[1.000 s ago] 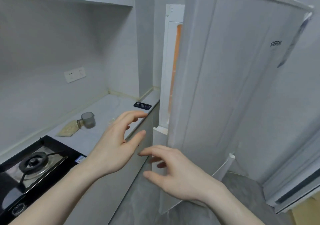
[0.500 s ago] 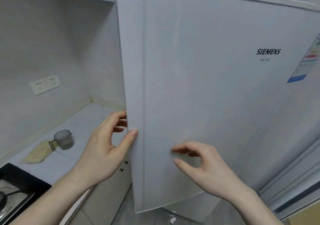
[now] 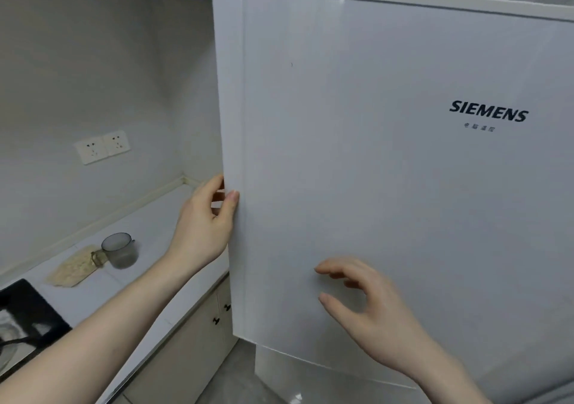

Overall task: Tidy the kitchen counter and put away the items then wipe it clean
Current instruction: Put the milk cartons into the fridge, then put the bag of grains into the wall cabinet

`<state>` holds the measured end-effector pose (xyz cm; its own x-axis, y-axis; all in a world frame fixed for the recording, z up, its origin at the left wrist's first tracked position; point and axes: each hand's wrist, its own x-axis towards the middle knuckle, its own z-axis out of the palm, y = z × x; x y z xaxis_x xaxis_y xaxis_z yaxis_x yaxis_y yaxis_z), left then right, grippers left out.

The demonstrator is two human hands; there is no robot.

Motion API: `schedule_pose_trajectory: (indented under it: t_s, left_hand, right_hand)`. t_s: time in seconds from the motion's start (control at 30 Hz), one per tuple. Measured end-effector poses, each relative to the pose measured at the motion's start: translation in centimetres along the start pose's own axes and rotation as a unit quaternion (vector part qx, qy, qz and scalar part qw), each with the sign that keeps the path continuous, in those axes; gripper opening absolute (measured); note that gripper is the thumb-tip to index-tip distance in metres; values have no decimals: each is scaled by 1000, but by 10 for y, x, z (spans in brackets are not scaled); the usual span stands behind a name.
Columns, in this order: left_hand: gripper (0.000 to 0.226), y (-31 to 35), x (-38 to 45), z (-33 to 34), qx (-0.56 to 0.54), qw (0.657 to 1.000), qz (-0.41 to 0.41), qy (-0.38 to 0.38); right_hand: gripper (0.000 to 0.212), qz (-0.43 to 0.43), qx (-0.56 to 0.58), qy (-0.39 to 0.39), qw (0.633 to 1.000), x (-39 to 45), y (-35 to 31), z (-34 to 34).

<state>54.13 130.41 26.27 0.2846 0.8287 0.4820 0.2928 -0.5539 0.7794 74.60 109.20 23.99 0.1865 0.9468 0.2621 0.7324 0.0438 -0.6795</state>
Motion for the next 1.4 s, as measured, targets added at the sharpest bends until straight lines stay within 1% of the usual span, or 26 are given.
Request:
schedule_pose_trajectory:
  t_s: [0.13,0.27,0.37,0.5,0.63,0.83,1.03,1.2,1.3,1.4]
  left_hand:
    - [53,-8,11,31,36,998,-30,33]
    - [79,-15,13,58,116,992,-40,-7]
    - [89,-13,13,69,150,987,-47,-43]
    - [92,-5,17,74,142,982,-77,-93]
    - [85,-2,19,82,160,971,-100,-144]
    - [80,3,17,107,162,959,-96,-214]
    - [90,-4,16,130,156,953,-91,-244]
    - [97,-10,20,118,183,946,-84,-255]
    - [92,-15,24,101,203,942,-84,-254]
    - [80,-24,8,77,228,940,-64,-247]
  right_hand:
    - [33,-39,14,-26,999,21,25,-14]
    - [36,-67,30,-50,996,38,48,-24]
    - [39,-84,35,-66,994,47,60,-26]
    - [43,-93,49,-82,991,57,68,-24]
    - [45,-93,52,-69,992,64,75,-26]
    - [46,-90,47,-52,993,71,88,-36]
    - [48,-74,39,-43,996,73,97,-41]
    - [47,-56,34,-41,997,74,96,-30]
    - [47,-49,35,-39,997,78,90,-16]
    - [48,-49,42,-54,996,82,78,2]
